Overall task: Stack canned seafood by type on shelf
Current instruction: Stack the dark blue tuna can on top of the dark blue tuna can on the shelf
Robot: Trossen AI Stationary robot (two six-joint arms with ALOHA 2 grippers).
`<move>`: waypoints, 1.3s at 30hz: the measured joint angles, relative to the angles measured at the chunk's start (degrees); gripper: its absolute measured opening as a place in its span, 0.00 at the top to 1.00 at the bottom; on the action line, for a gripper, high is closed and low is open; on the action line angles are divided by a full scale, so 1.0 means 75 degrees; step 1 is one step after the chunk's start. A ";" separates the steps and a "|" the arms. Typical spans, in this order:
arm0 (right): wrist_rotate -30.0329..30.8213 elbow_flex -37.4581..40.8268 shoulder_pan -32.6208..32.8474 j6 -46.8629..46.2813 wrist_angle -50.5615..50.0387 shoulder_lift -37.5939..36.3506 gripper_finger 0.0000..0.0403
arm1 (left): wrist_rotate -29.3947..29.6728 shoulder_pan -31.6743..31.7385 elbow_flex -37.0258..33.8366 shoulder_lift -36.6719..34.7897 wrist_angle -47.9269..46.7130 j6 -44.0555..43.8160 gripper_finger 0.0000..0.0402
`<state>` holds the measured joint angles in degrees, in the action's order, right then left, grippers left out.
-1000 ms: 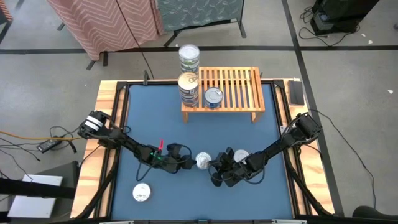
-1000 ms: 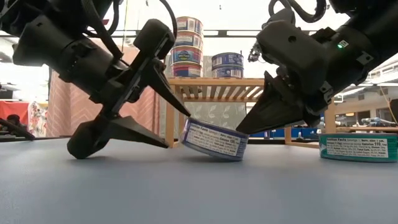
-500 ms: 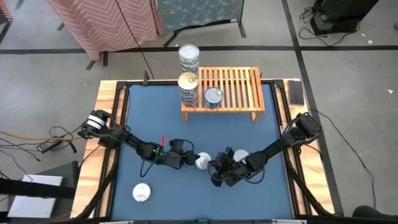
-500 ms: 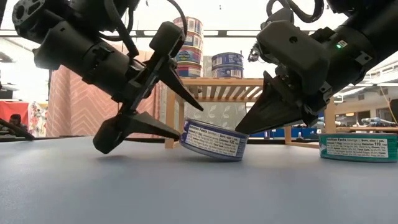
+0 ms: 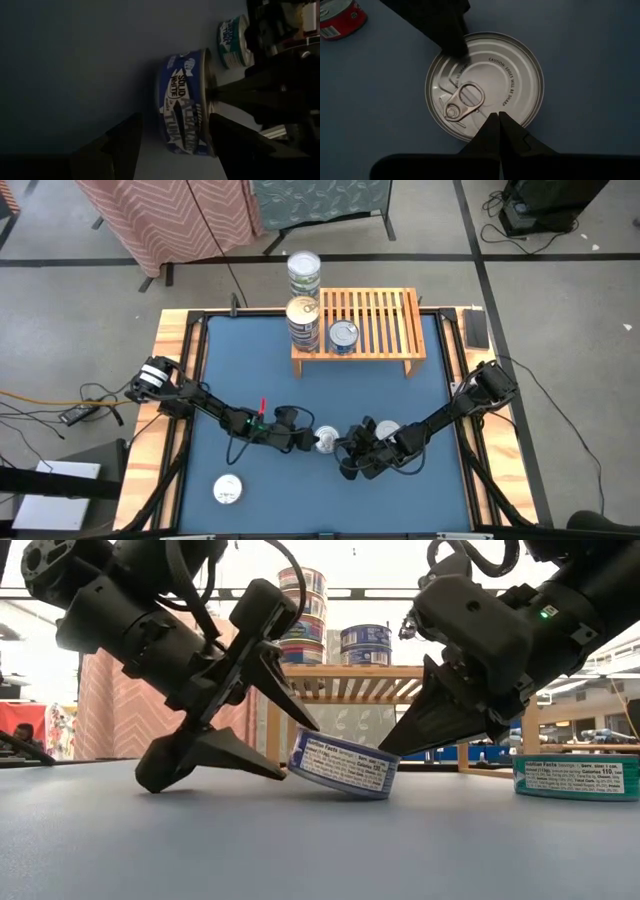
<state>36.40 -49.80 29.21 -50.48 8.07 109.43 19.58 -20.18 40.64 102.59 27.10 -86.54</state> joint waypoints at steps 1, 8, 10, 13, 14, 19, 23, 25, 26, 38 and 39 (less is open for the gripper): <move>0.0000 0.0000 0.0000 0.0047 -0.0002 0.0000 1.00 | 0.0045 0.0000 -0.0004 0.0000 0.0064 0.0003 0.41; -0.0009 0.0000 -0.0020 0.0117 0.0004 0.0000 1.00 | 0.0096 0.0003 -0.0006 0.0003 0.0202 -0.0009 0.41; -0.0012 0.0001 -0.0020 0.0133 0.0004 0.0000 1.00 | 0.0098 0.0003 -0.0006 0.0003 0.0209 -0.0009 0.41; -0.0012 0.0003 -0.0023 0.0137 0.0004 0.0000 1.00 | 0.0091 0.0000 -0.0002 0.0056 0.0270 -0.0026 0.41; -0.0012 0.0006 -0.0023 0.0143 0.0004 0.0000 1.00 | 0.0039 0.0000 0.0024 0.0129 0.0320 -0.0049 0.41; -0.0017 0.0015 -0.0029 0.0154 0.0000 0.0000 1.00 | -0.0202 0.0006 0.0290 0.0481 0.0430 0.0059 0.41; -0.0015 0.0015 -0.0026 0.0155 -0.0019 0.0000 1.00 | -0.0163 0.0029 0.0306 0.0473 0.0488 0.0117 0.42; -0.0015 0.0015 -0.0026 0.0152 -0.0021 0.0000 1.00 | -0.0386 0.0060 0.0306 0.0472 0.0505 0.0122 0.44; -0.0015 0.0015 -0.0027 0.0153 -0.0022 0.0000 1.00 | -0.0496 0.0085 0.0306 0.0472 0.0507 0.0117 0.46; 0.0177 0.0049 0.0243 0.0534 -0.0889 -0.1482 1.00 | -0.0290 0.0164 0.0300 0.0536 0.1328 -0.0377 0.65; 0.0212 0.0047 0.0264 0.0514 -0.1231 -0.1782 1.00 | -0.0231 0.0208 0.0300 0.0545 0.1563 -0.0451 0.65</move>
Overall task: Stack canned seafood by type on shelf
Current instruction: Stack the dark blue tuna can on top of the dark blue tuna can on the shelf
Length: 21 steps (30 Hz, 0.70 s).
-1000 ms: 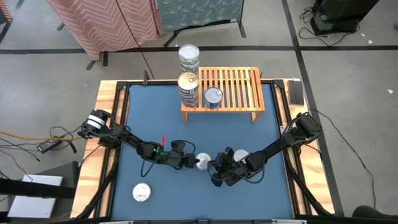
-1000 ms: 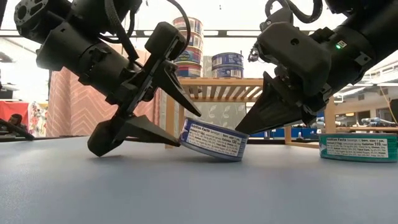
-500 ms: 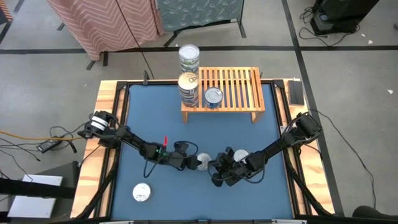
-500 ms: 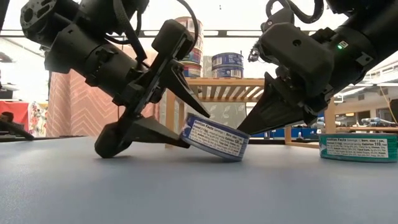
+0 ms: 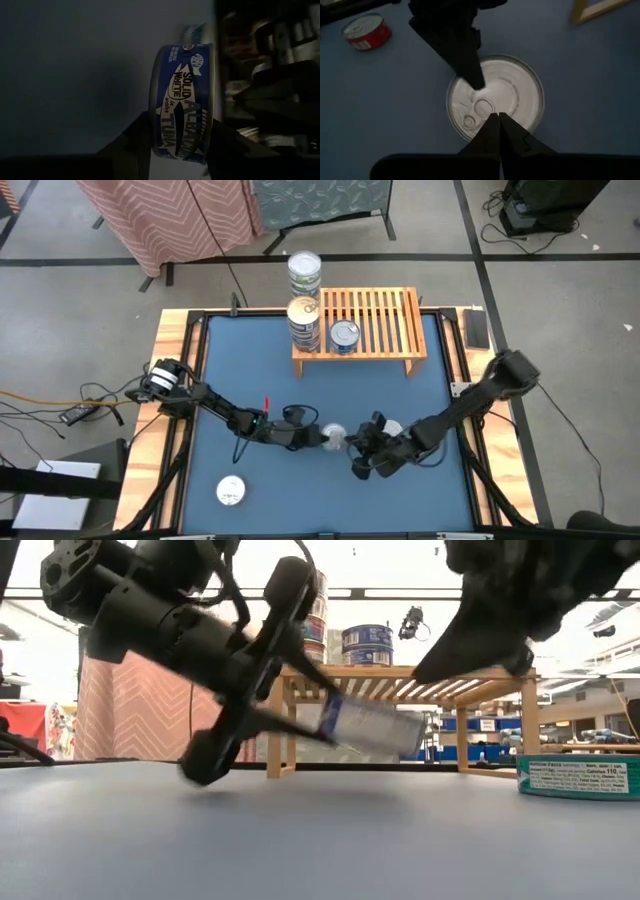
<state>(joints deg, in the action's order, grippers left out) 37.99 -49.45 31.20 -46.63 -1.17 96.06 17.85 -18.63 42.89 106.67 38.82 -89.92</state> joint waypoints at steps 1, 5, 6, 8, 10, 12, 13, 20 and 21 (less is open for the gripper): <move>0.0030 0.0000 0.0022 -0.0016 -0.0322 -0.0291 1.00 | 0.0088 0.0043 0.0000 -0.0003 0.0213 -0.0038 0.65; 0.0506 -0.0001 0.0160 0.0182 -0.1215 -0.1463 1.00 | 0.0776 0.0227 0.0003 -0.0015 0.1350 -0.0161 0.65; 0.0685 -0.0009 0.0198 0.0259 -0.1354 -0.1747 1.00 | 0.0981 0.0268 0.0003 -0.0015 0.1709 -0.0160 0.65; 0.1002 -0.0009 0.0254 0.0450 -0.1622 -0.2266 1.00 | 0.1537 0.0329 0.0010 -0.0027 0.2371 -0.0213 0.65; 0.1337 -0.0009 0.0271 0.0654 -0.1807 -0.2708 1.00 | 0.2287 0.0366 0.0012 -0.0032 0.2993 -0.0338 0.65; 0.1688 -0.0014 0.0265 0.0948 -0.1894 -0.3063 1.00 | 0.3077 0.0403 0.0044 -0.0032 0.3443 -0.0345 0.65; 0.1823 -0.0017 0.0263 0.1099 -0.1944 -0.3211 1.00 | 0.3497 0.0421 0.0136 -0.0032 0.3541 -0.0341 0.65; 0.2519 -0.0020 0.0260 0.1856 -0.2031 -0.3889 1.00 | 0.5208 0.0387 0.1780 -0.0044 0.3141 0.0339 0.65; 0.2577 -0.0020 0.0260 0.1922 -0.2045 -0.3938 1.00 | 0.5214 0.0387 0.2079 -0.0044 0.2967 0.0559 0.65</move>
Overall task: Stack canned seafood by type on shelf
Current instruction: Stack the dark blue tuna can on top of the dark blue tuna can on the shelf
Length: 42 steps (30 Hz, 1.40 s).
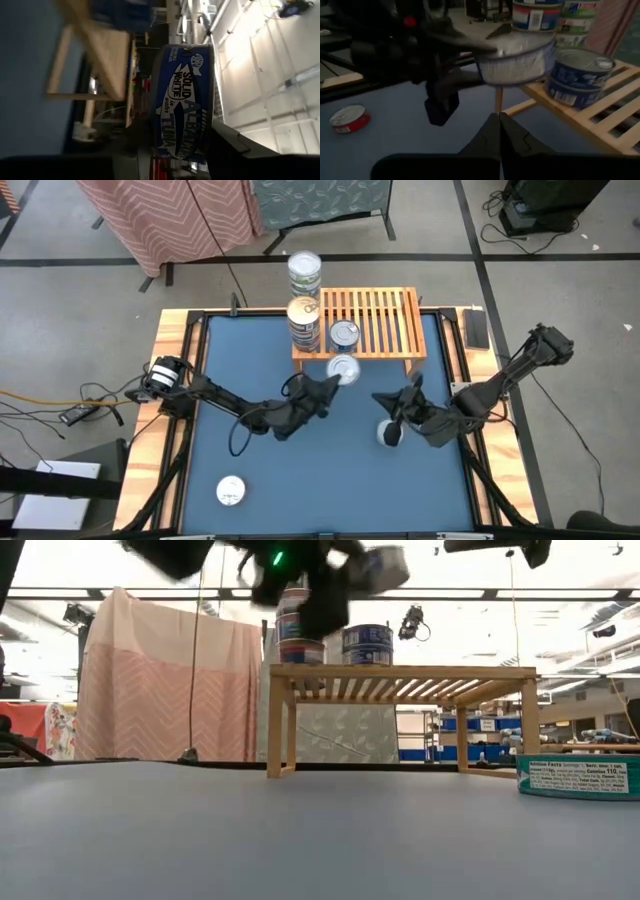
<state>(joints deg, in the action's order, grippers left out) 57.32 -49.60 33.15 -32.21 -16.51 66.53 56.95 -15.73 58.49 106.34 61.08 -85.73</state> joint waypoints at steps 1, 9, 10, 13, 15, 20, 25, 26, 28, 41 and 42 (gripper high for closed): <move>0.0015 0.0000 0.0000 0.0072 -0.0004 -0.0051 1.00 | -0.0020 0.0000 0.0296 0.0000 -0.0167 0.0206 0.65; 0.0100 0.0000 0.0159 0.0703 -0.0073 -0.0528 1.00 | 0.0379 0.0271 0.2296 -0.0213 -0.3297 0.0904 0.65; 0.0186 -0.0006 0.0200 0.0754 -0.0112 -0.0597 1.00 | 0.0667 0.0339 0.2550 -0.0220 -0.3814 0.0625 0.65; 0.0334 -0.0012 0.0336 0.0863 -0.0349 -0.0827 1.00 | 0.0920 0.0547 0.2972 -0.0242 -0.4950 -0.0674 0.65; 0.0499 -0.0012 0.0443 0.0864 -0.0470 -0.0993 1.00 | 0.0886 0.0639 0.3066 -0.0223 -0.5106 -0.1218 0.65; 0.0878 -0.0015 0.0651 0.0918 -0.0776 -0.1357 1.00 | 0.1232 0.0778 0.3132 -0.0224 -0.5142 -0.1061 0.65; 0.0959 -0.0015 0.0734 0.0904 -0.1138 -0.1833 1.00 | 0.1278 0.1007 0.3129 -0.0205 -0.5219 -0.0811 0.65; 0.0957 -0.0015 0.0734 0.0935 -0.1219 -0.1930 1.00 | 0.1368 0.1036 0.3129 -0.0184 -0.5296 -0.0760 0.65; 0.0957 -0.0015 0.0734 0.1025 -0.1405 -0.2145 1.00 | 0.1540 0.1068 0.3124 -0.0153 -0.5422 -0.0756 0.65; 0.0002 -0.0023 0.0729 0.1326 -0.3133 -0.3429 1.00 | 0.2864 0.1044 0.5651 0.1670 -0.5388 -0.0598 0.65; -0.0053 -0.0023 0.0729 0.1326 -0.3238 -0.3513 1.00 | 0.2908 0.1033 0.5979 0.1910 -0.5377 -0.0596 0.65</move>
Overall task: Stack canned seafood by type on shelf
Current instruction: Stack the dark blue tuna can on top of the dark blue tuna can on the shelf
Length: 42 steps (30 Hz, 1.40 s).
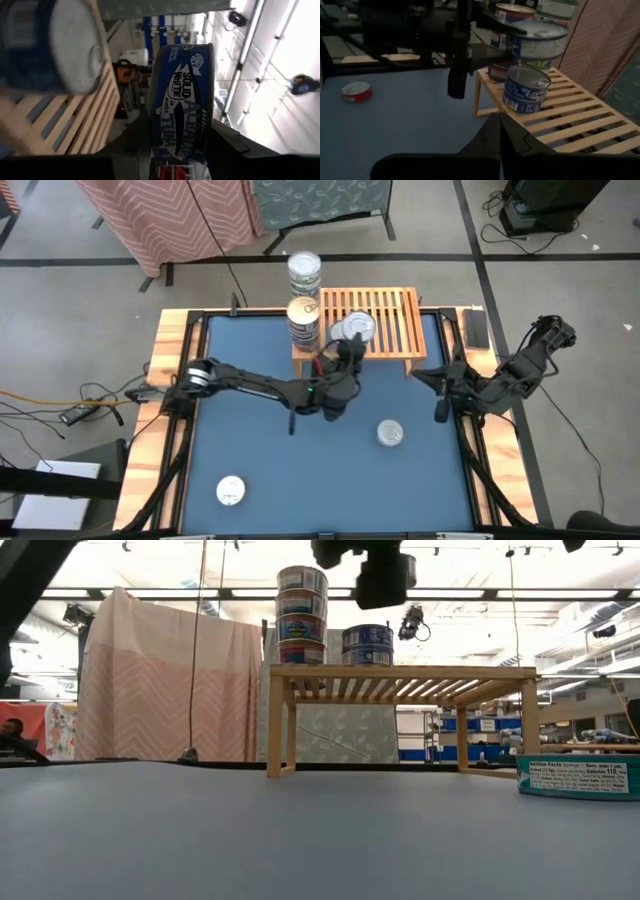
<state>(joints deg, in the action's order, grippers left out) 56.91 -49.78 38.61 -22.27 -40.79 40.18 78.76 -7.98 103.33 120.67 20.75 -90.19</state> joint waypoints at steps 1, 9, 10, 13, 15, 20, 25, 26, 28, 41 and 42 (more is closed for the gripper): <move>-0.0048 0.0000 0.0000 0.0001 -0.0080 -0.0074 1.00 | 0.0171 -0.0037 0.0276 0.0204 -0.0036 0.0002 0.65; -0.0403 0.0000 0.0000 0.0066 -0.0595 -0.0594 1.00 | 0.1462 -0.0184 0.0685 0.0473 -0.0340 0.0003 0.65; -0.0403 0.0000 0.0000 0.0121 -0.0607 -0.0631 1.00 | 0.1455 -0.0182 0.0685 0.0473 -0.0349 0.0000 0.65; -0.0402 0.0000 0.0000 0.0355 -0.0606 -0.0676 1.00 | 0.1173 -0.0174 0.0685 0.0473 -0.0334 -0.0056 0.65; -0.0403 0.0000 0.0000 0.0434 -0.0604 -0.0673 1.00 | 0.1171 -0.0146 0.0685 0.0473 -0.0572 -0.0263 0.65; -0.0398 0.0000 0.0000 0.0482 -0.0587 -0.0667 1.00 | 0.1015 -0.0035 0.0685 0.0473 -0.0999 -0.0909 0.65; -0.0389 0.0000 0.0000 0.0540 -0.0574 -0.0667 1.00 | 0.0551 0.0106 0.0685 0.0462 -0.1784 -0.2004 0.65; -0.0388 0.0000 0.0000 0.0540 -0.0574 -0.0667 1.00 | 0.0548 0.0120 0.0685 0.0462 -0.1989 -0.2269 0.65; -0.0383 0.0000 0.0000 0.0542 -0.0574 -0.0667 1.00 | 0.0543 0.0135 0.0682 0.0462 -0.2290 -0.2656 0.65; -0.0380 0.0003 0.0000 0.0540 -0.0566 -0.0667 1.00 | 0.0298 0.0228 0.0682 0.0452 -0.3806 -0.4215 0.65; -0.0380 0.0003 -0.0007 0.0541 -0.0566 -0.0663 1.00 | 0.0279 0.0234 0.0679 0.0443 -0.3846 -0.4217 0.65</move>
<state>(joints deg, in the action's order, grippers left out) 54.06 -49.76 38.56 -18.21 -45.04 35.21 80.85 -6.22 108.42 124.00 -8.10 -121.82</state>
